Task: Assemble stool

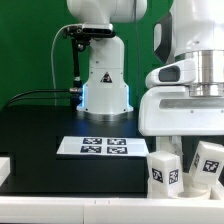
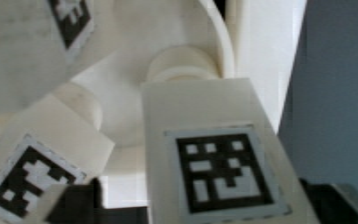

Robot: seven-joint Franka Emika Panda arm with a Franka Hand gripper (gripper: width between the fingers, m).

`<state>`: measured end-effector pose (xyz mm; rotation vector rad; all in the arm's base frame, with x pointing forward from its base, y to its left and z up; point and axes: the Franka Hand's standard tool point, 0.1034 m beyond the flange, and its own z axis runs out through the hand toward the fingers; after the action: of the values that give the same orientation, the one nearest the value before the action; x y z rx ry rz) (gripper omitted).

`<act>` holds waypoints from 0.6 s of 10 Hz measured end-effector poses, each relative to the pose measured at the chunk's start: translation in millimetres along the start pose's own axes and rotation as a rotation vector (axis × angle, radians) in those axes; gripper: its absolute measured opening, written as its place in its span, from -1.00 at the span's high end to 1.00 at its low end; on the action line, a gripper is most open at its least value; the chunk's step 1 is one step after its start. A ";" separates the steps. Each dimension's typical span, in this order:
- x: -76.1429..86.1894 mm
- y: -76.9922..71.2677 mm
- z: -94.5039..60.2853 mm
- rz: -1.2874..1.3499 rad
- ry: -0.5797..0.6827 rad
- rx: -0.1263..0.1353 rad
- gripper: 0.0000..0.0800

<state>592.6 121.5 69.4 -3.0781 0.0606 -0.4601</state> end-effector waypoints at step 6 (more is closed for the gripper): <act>9.2 2.8 -4.8 0.061 -0.283 0.001 -0.62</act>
Offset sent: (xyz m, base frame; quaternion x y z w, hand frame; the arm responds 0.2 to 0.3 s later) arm 0.0112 0.0020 -0.0040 -0.0313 -0.1403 0.0309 0.9891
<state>599.9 118.2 76.6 -3.0939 0.1465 -0.0192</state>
